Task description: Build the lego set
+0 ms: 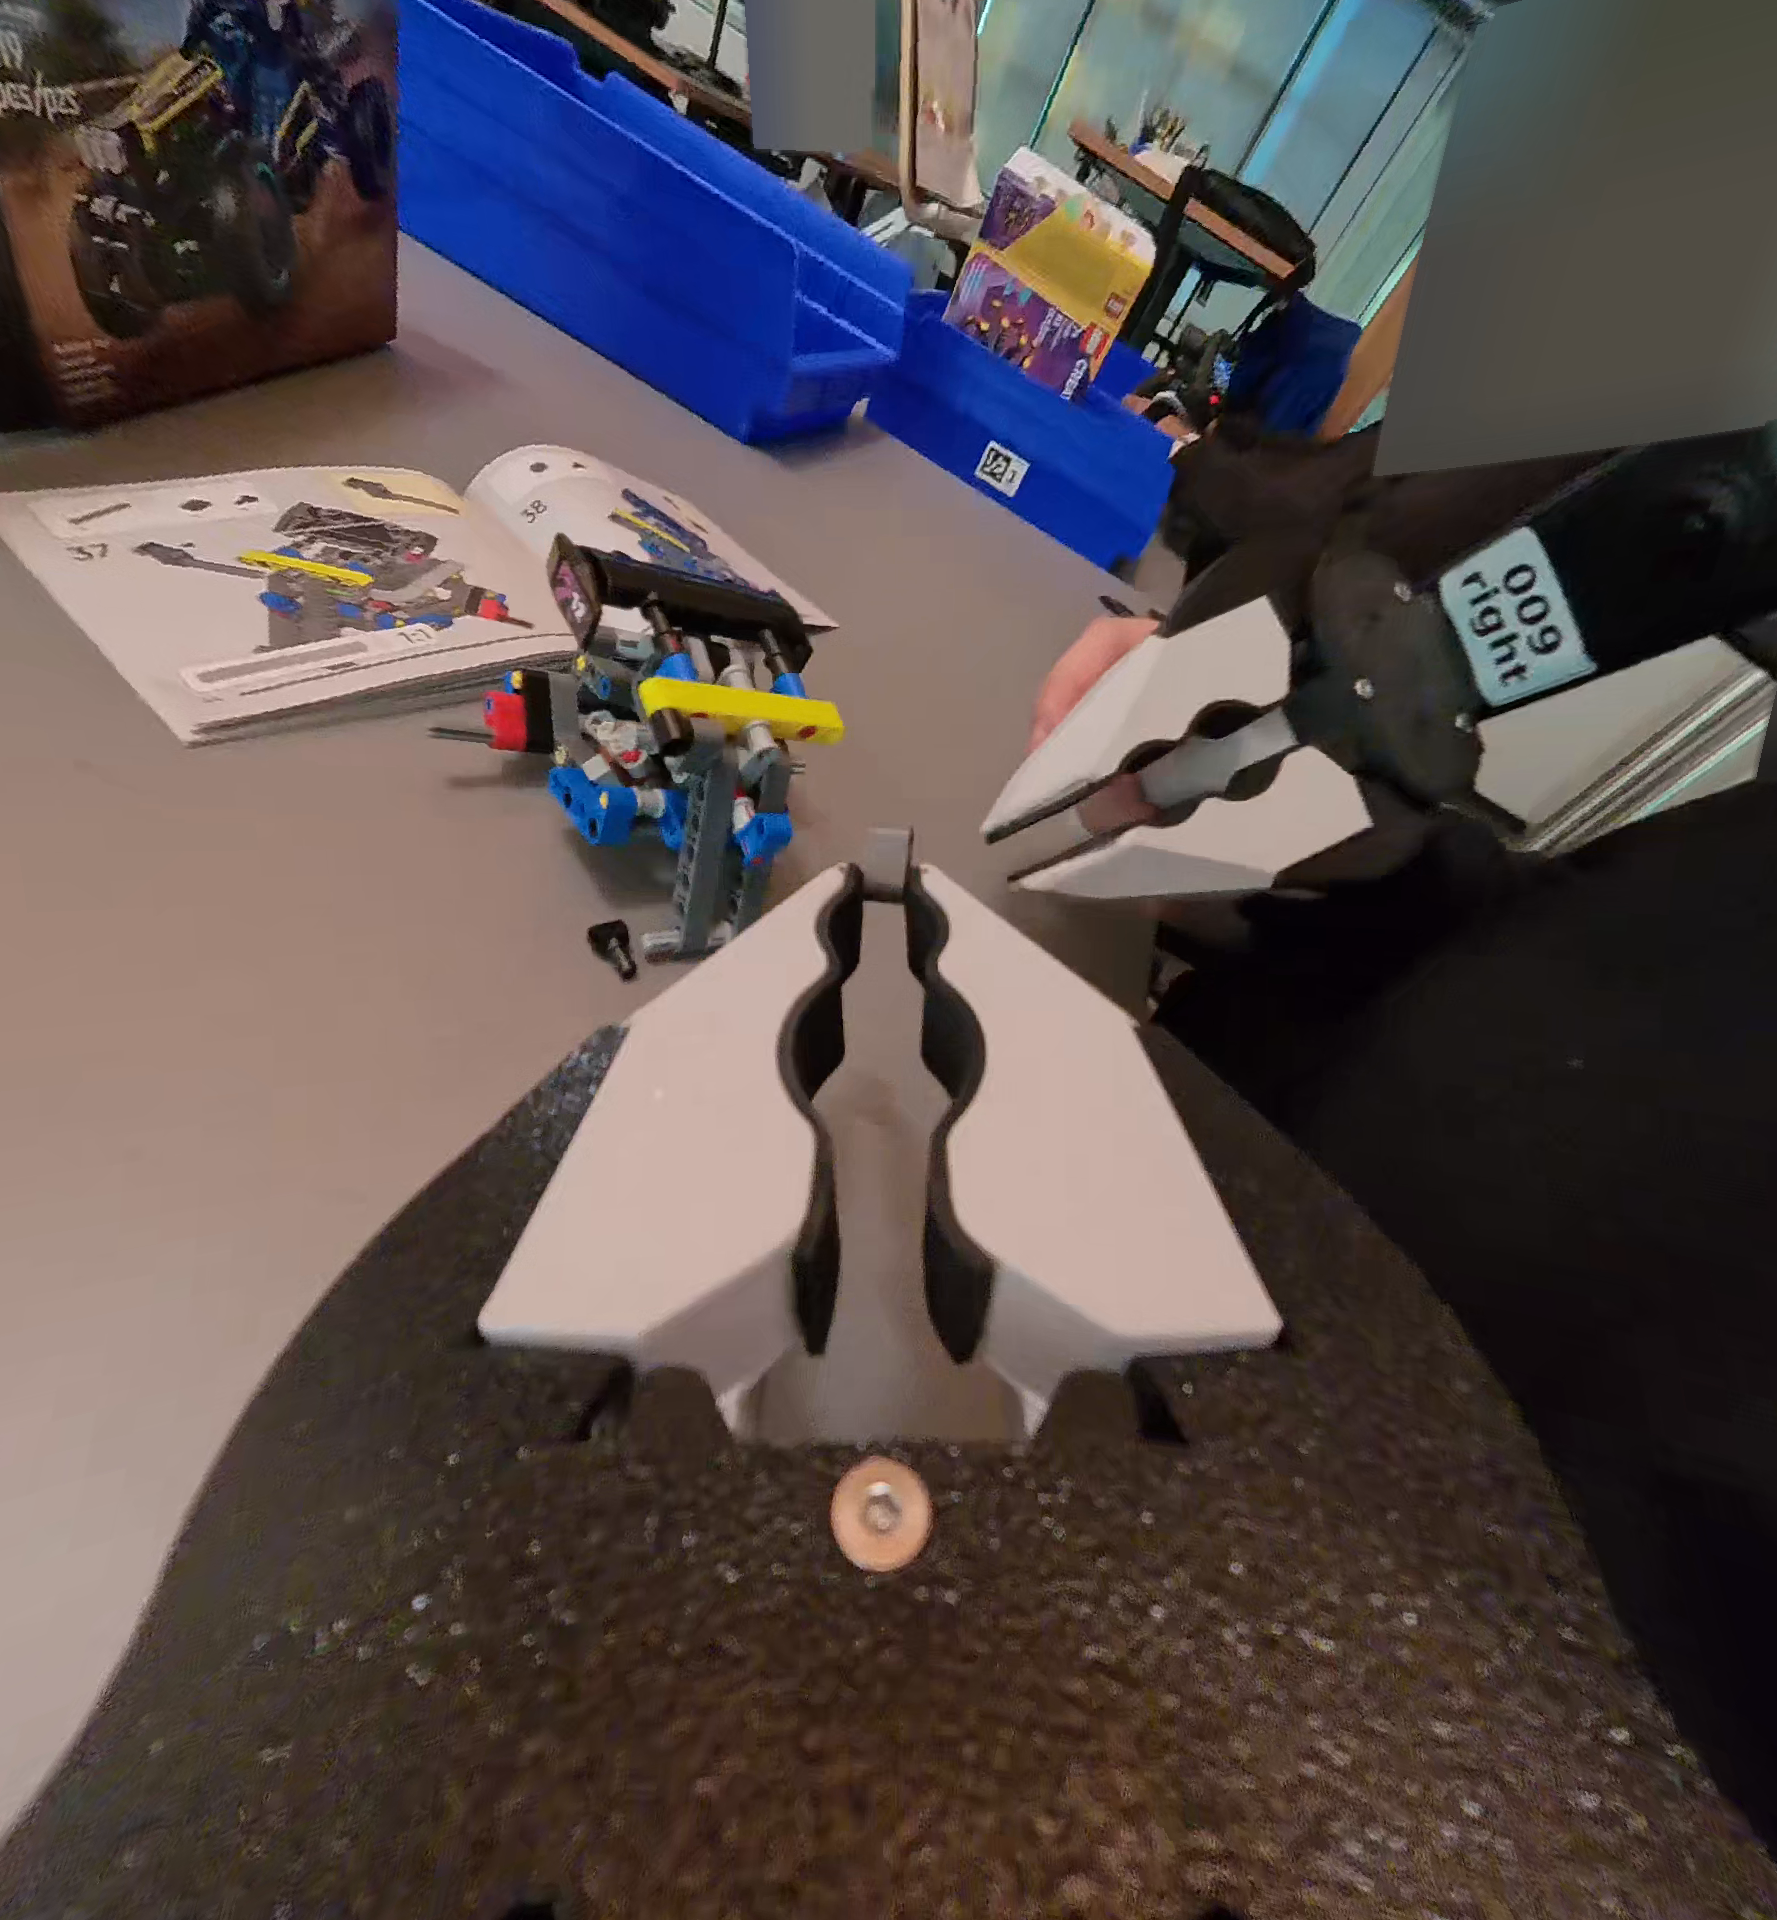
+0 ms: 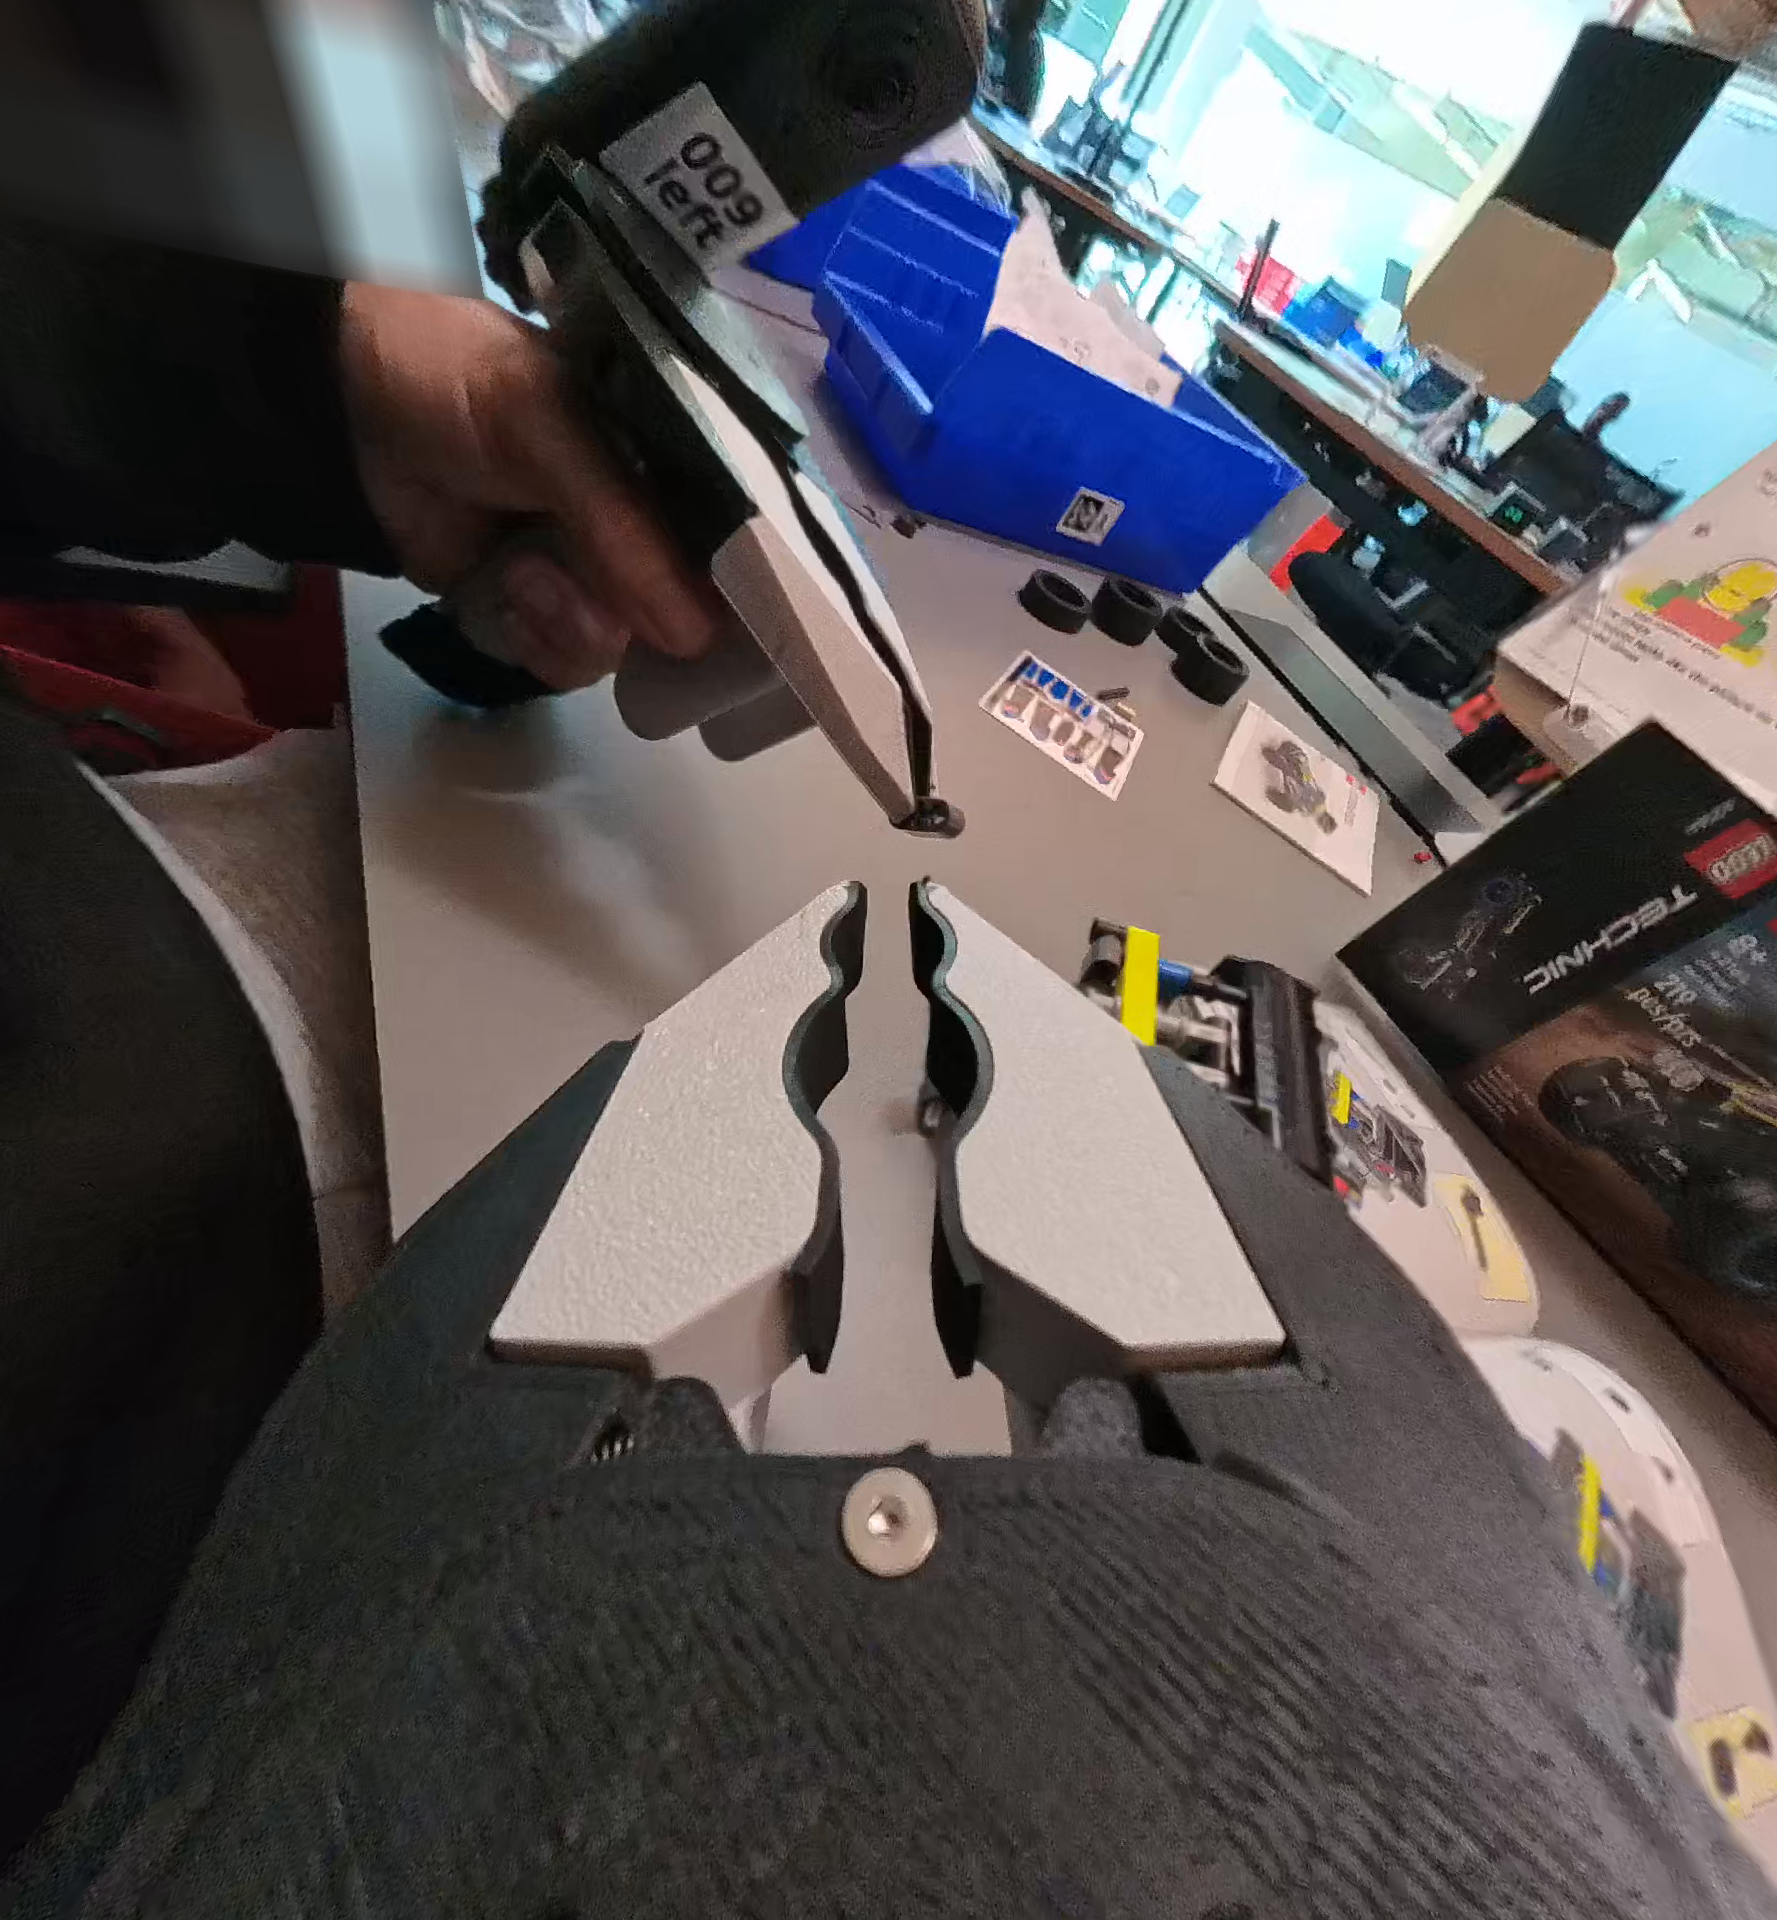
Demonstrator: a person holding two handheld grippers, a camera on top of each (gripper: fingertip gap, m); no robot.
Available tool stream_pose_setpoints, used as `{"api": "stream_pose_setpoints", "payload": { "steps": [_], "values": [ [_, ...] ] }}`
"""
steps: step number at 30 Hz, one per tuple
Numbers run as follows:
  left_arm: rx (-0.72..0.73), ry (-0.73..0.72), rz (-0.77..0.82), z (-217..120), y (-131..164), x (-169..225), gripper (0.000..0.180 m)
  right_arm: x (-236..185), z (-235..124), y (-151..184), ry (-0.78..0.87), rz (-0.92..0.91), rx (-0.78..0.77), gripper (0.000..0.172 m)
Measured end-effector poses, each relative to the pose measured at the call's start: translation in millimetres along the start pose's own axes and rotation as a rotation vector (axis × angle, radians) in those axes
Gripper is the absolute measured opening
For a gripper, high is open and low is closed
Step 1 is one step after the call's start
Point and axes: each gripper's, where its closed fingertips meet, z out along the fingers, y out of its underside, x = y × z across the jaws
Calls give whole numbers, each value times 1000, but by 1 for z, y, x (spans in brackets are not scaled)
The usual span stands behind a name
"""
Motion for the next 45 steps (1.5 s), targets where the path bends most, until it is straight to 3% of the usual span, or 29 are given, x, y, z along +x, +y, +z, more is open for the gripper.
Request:
{"api": "stream_pose_setpoints", "payload": {
  "steps": [4,8,11,18,21,25,31,34,37,40,42,45],
  "values": [
    [-96,-171,160,-12,12,-23,5,-3,14,23,19,55,-171,4],
    [-364,-371,434,-28,33,-54,5,3,28,39,139,-74,-266,0],
    [-477,-317,474,-20,49,-55,5,0,38,42,127,-57,-270,0],
    [-527,-132,445,2,66,-32,5,-16,32,53,2,-188,-335,14],
    [-549,-18,356,12,71,-16,5,-34,26,49,-125,-243,-286,20],
    [-525,190,165,21,66,11,5,-30,19,60,-125,-358,-332,18],
    [-533,276,32,25,61,16,5,-29,14,54,-83,-438,-262,8],
    [-532,260,84,26,61,13,5,-30,9,58,-130,-332,-282,4],
    [-529,185,223,21,59,-1,15,-28,8,69,-181,-62,-356,4],
    [-461,-13,409,16,36,-36,13,-28,8,68,-225,140,-356,5],
    [-453,-63,476,14,25,-50,13,-26,8,72,-240,180,-379,5],
    [-512,-2,550,15,26,-61,19,-23,10,74,-234,196,-386,6]
  ]
}}
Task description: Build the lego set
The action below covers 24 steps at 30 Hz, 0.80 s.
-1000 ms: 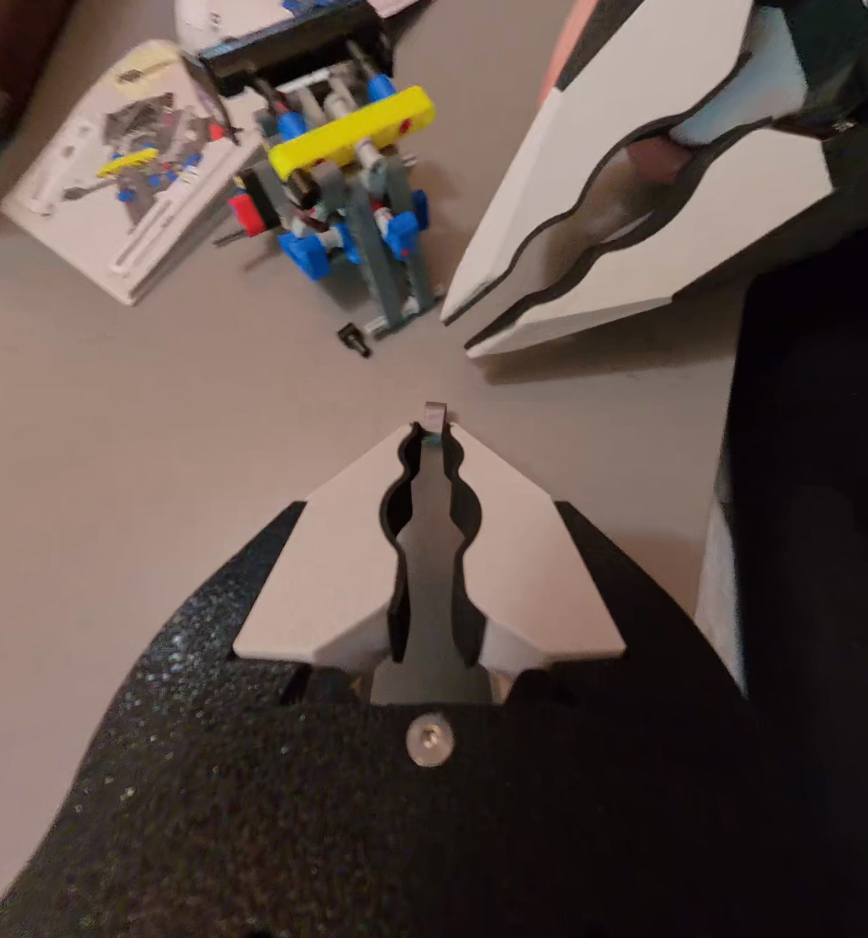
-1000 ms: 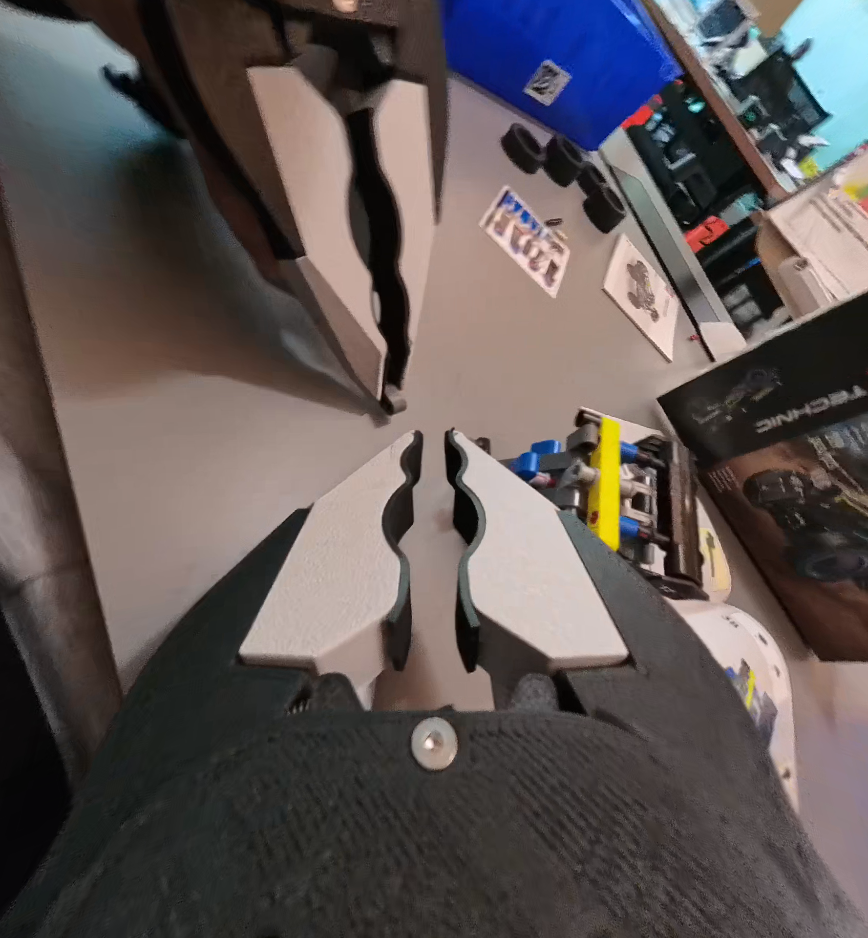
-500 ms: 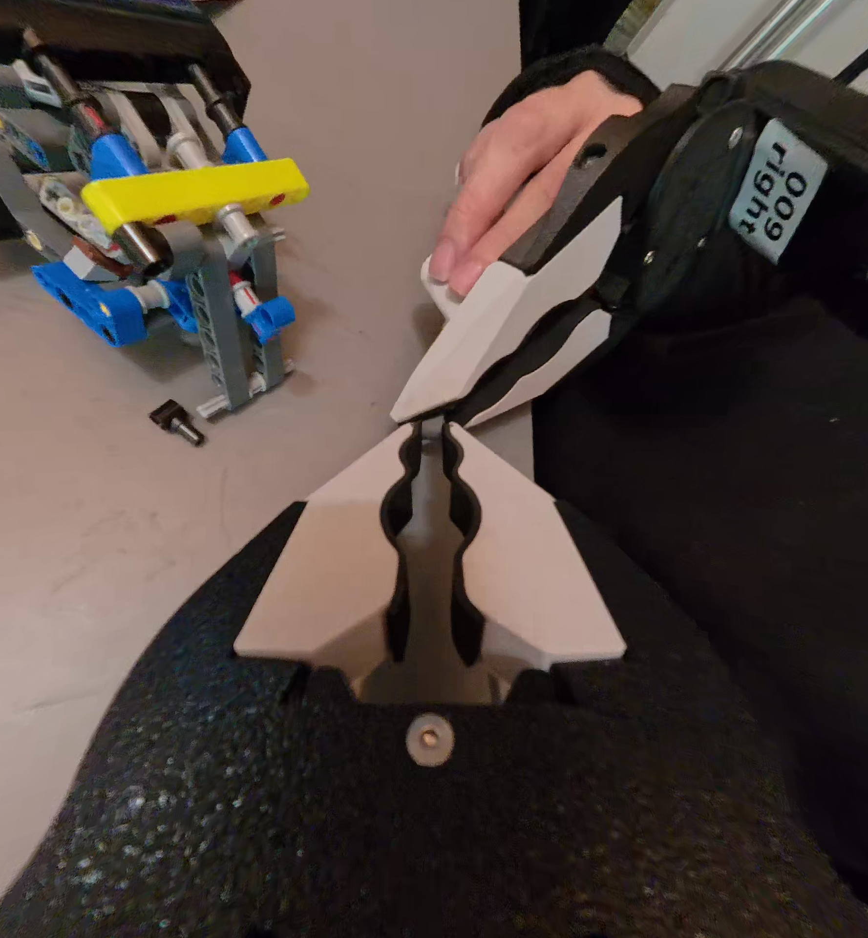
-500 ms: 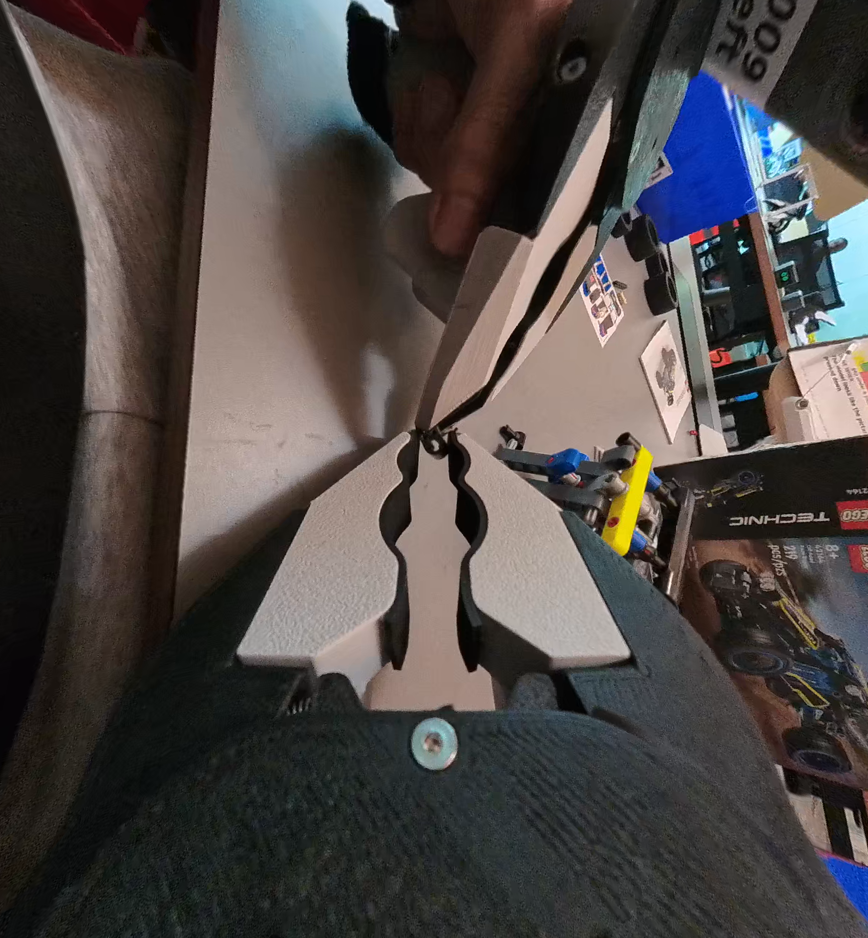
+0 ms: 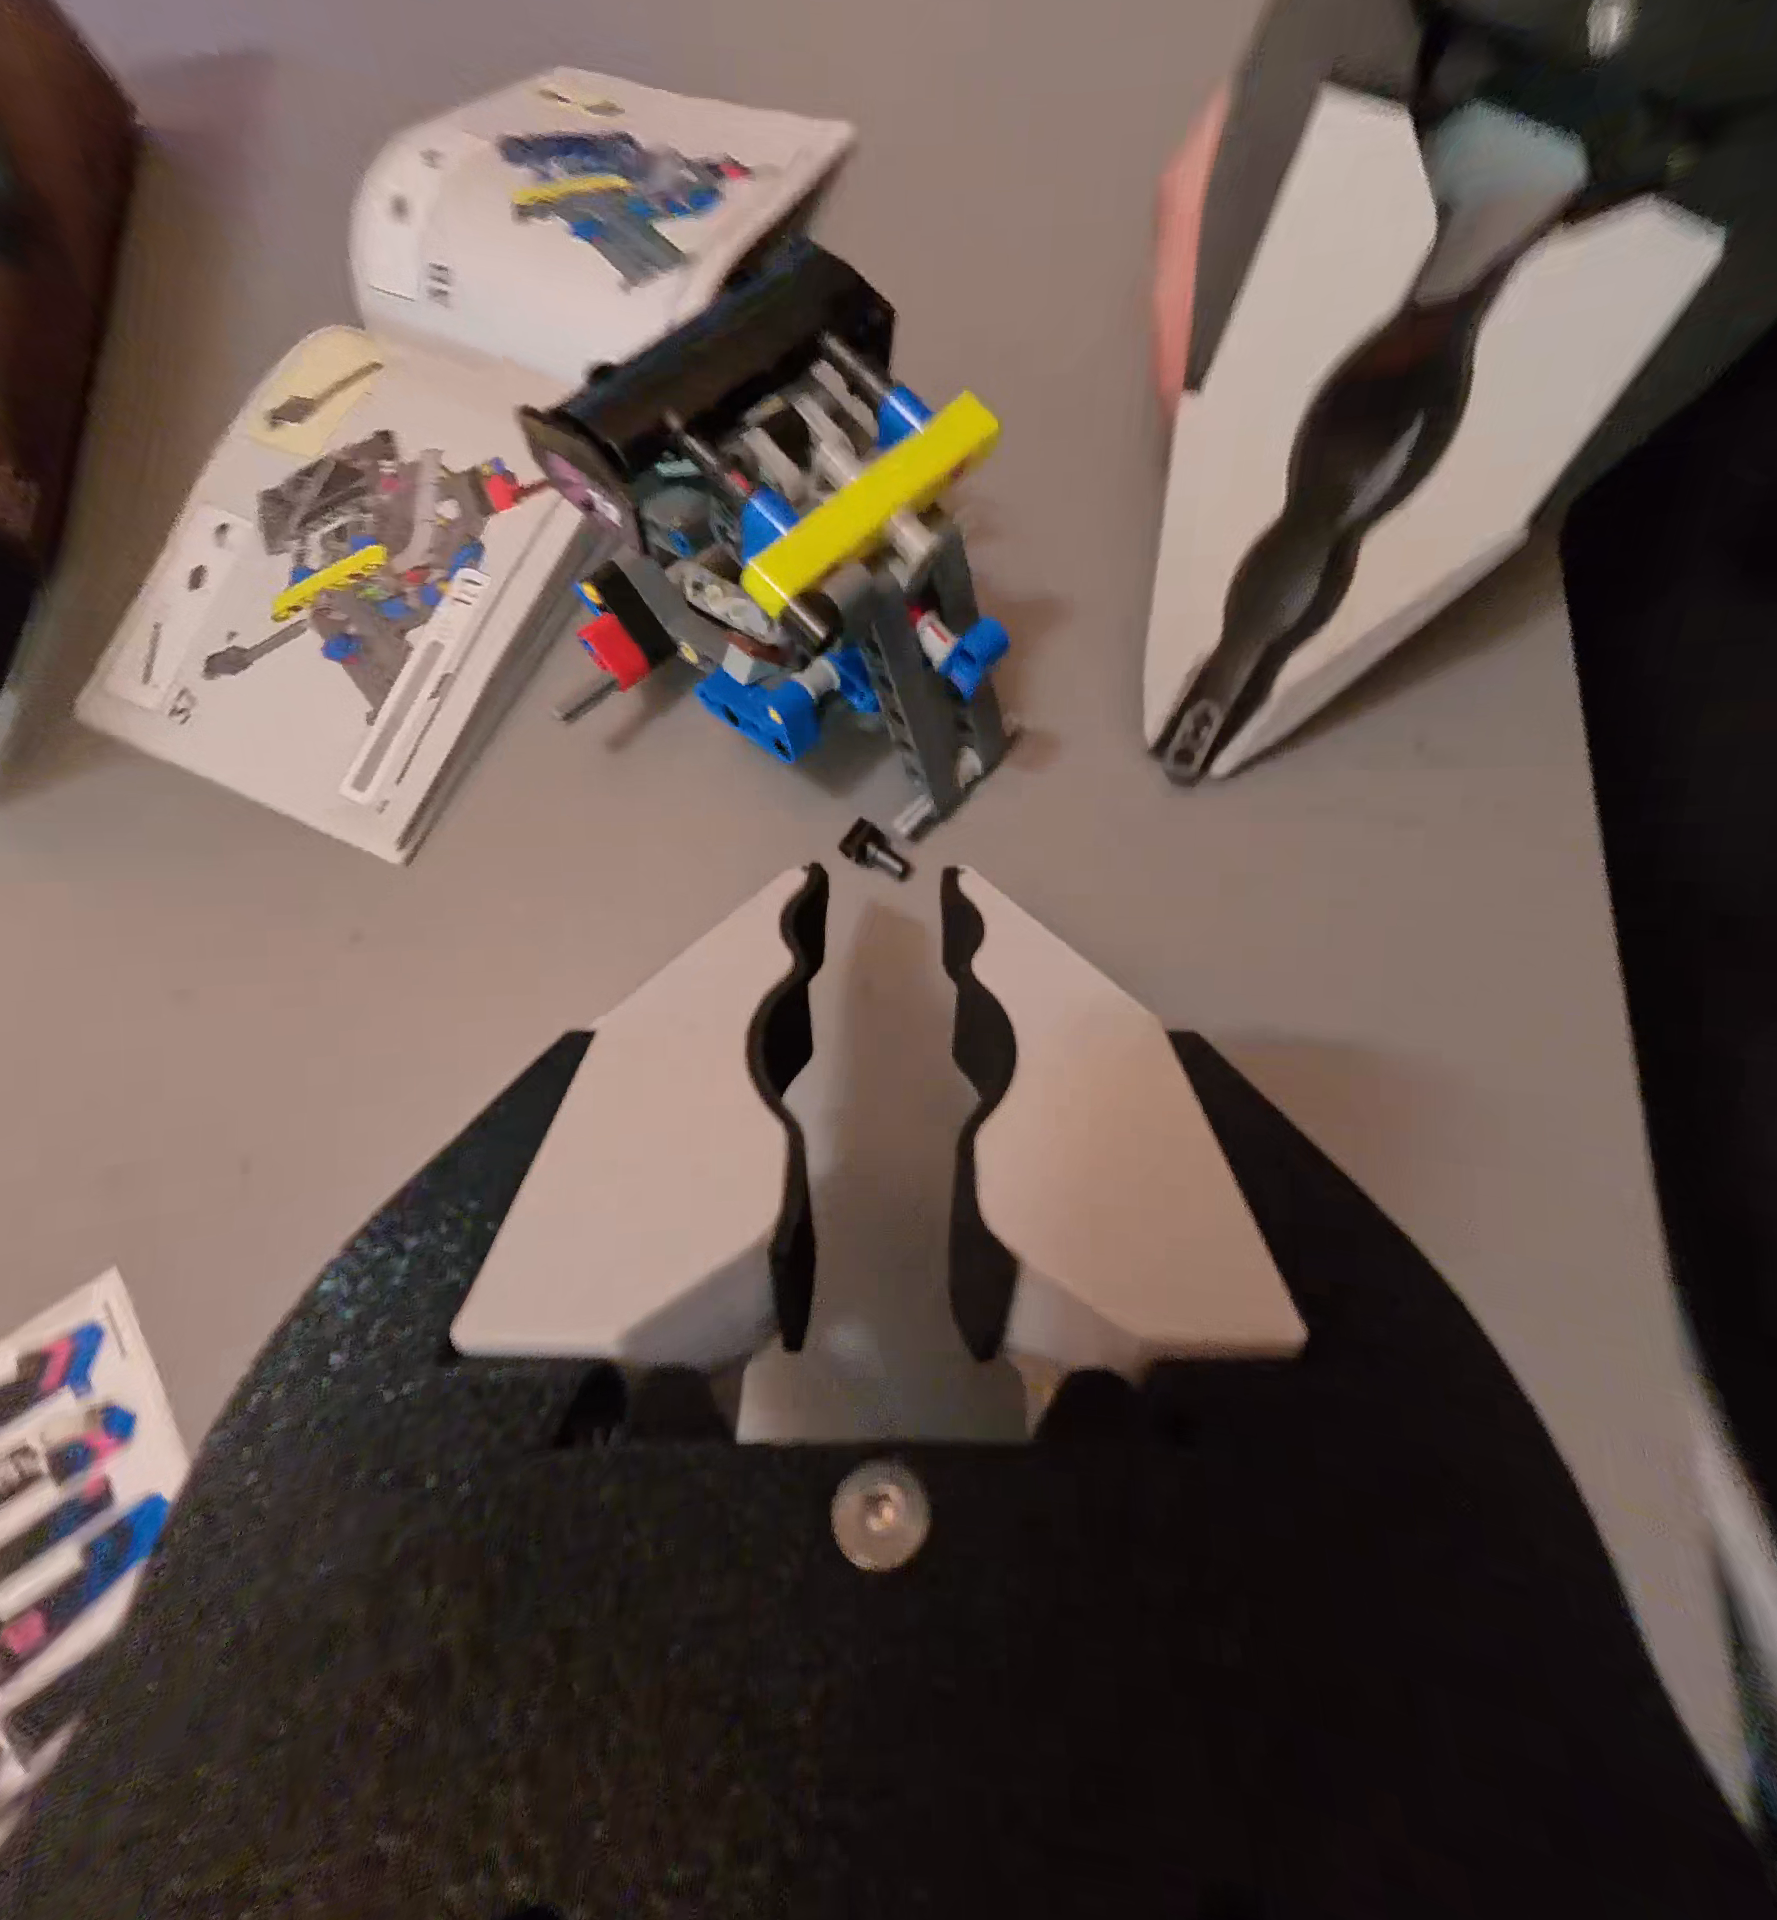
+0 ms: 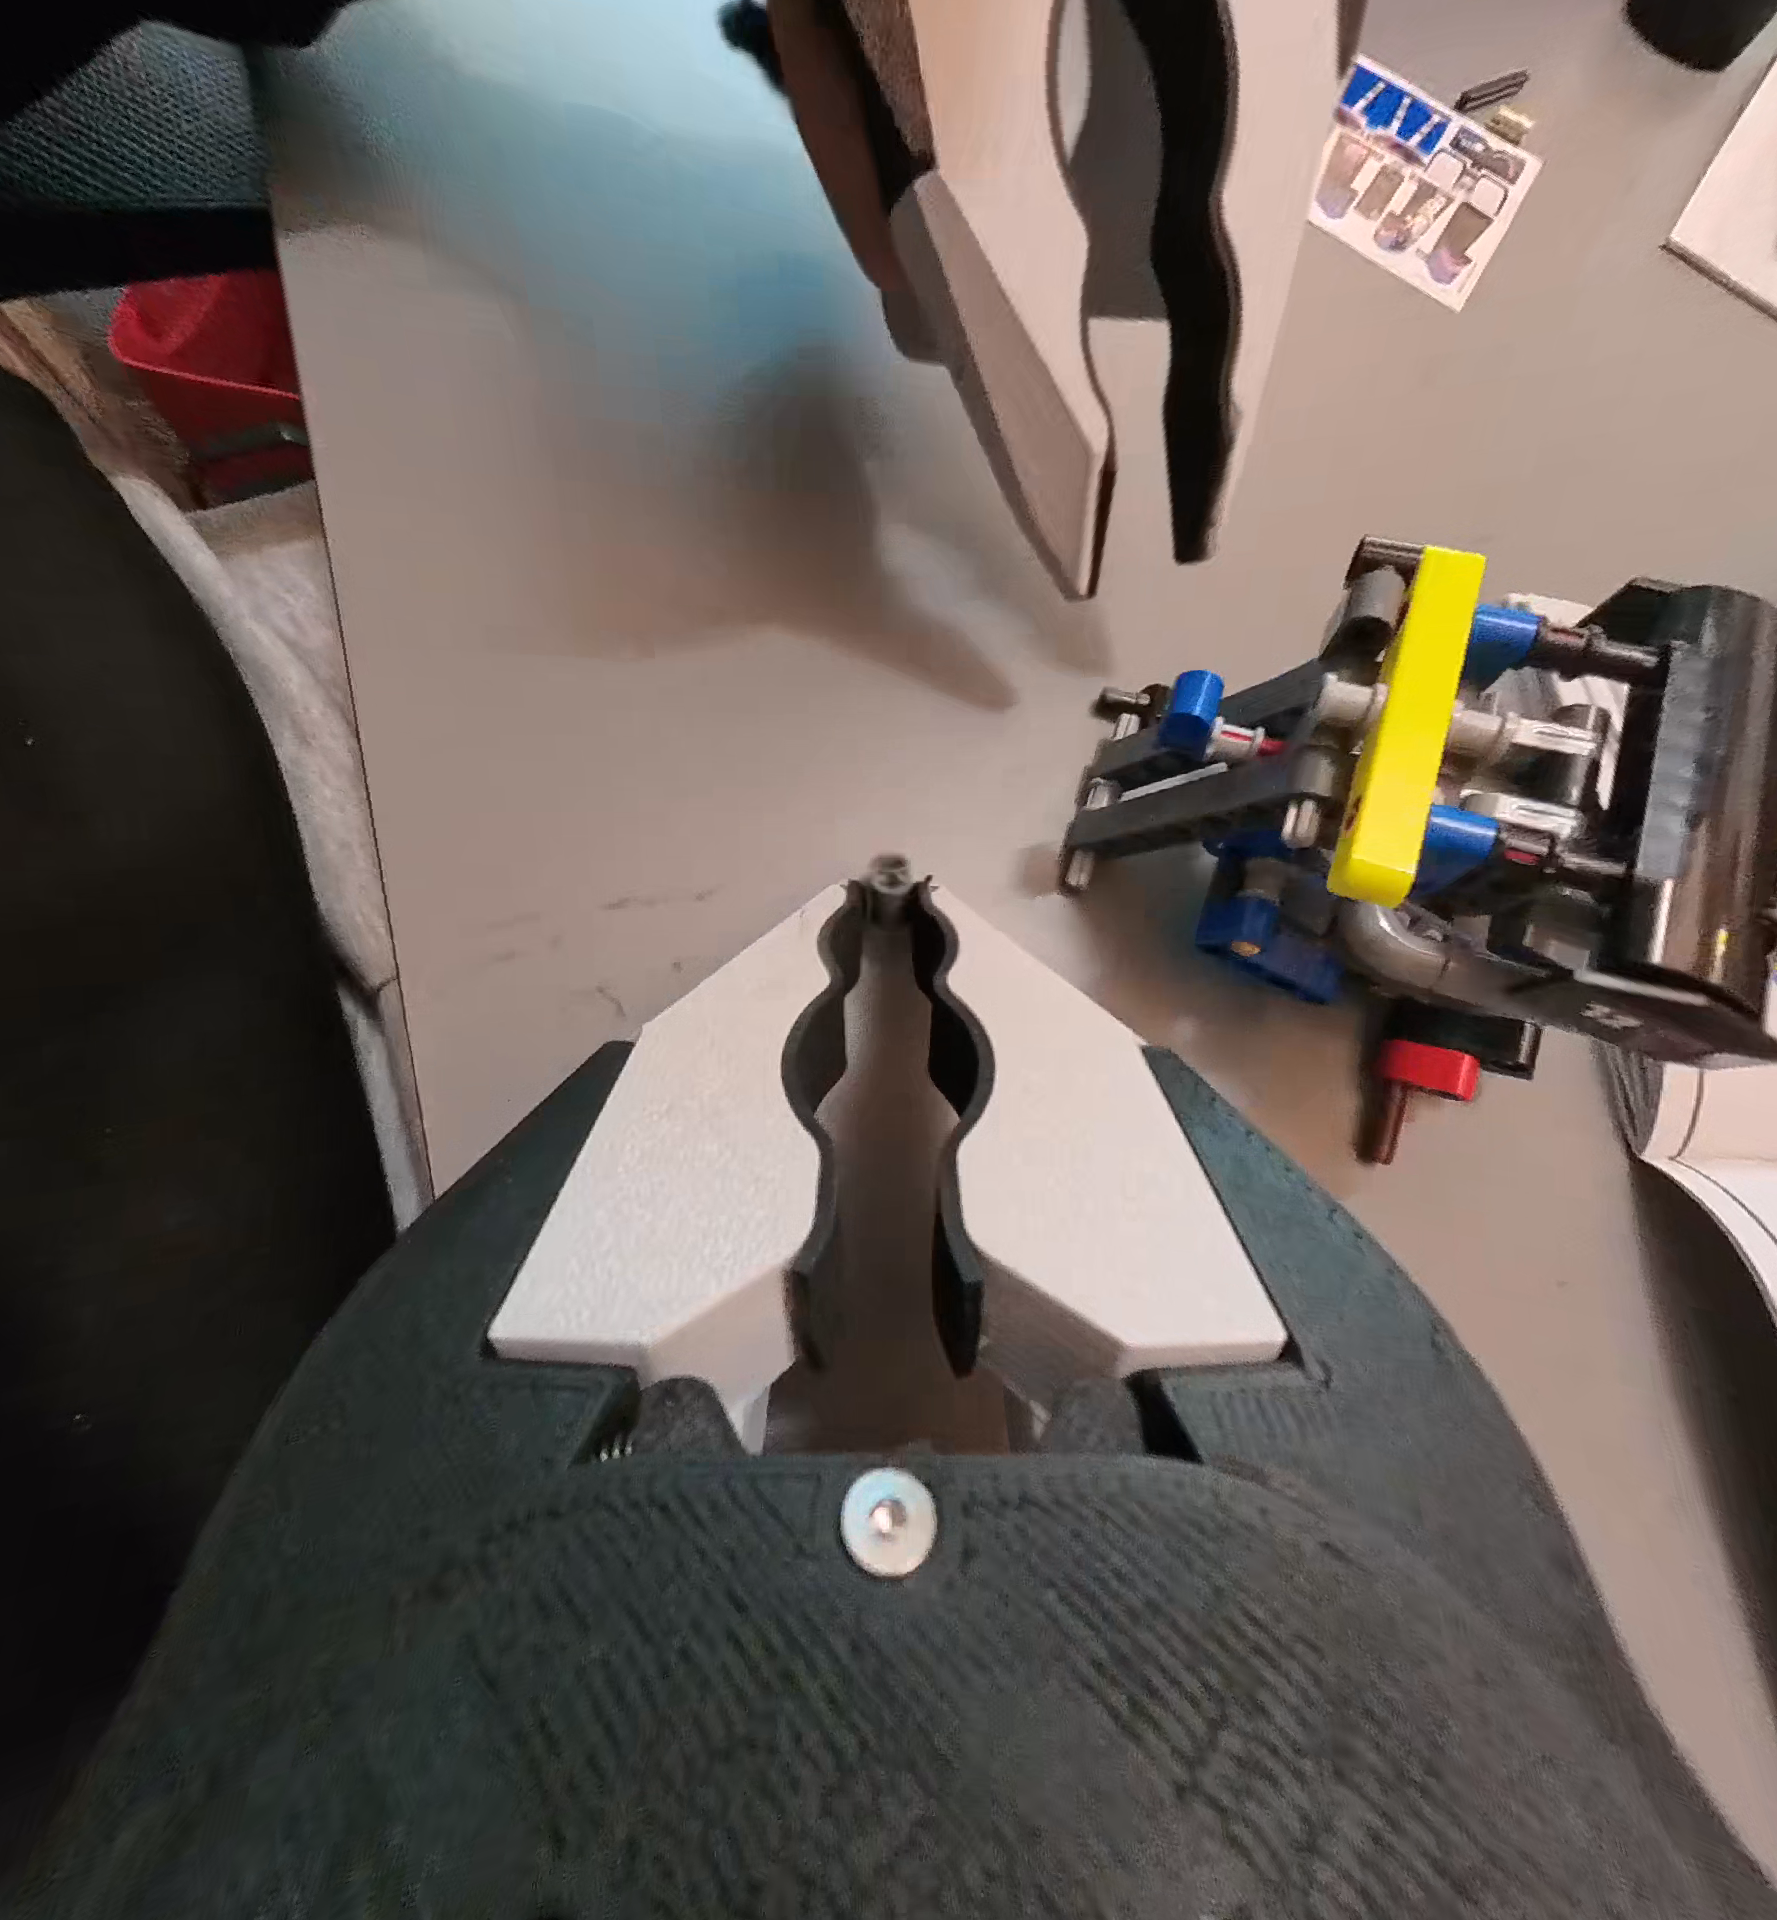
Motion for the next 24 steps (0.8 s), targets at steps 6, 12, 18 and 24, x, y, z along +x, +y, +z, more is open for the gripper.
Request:
{"api": "stream_pose_setpoints", "payload": {
  "steps": [6,12,18,24],
  "values": [
    [-52,109,143,15,6,-11,24,0,1,-1,-13,24,1,12],
    [-68,184,101,27,9,-8,7,4,-4,3,13,30,1,18],
    [-39,153,102,22,13,1,4,6,-12,10,35,6,4,19],
    [50,5,155,-1,0,18,3,15,-32,-8,101,53,130,17]
  ]
}}
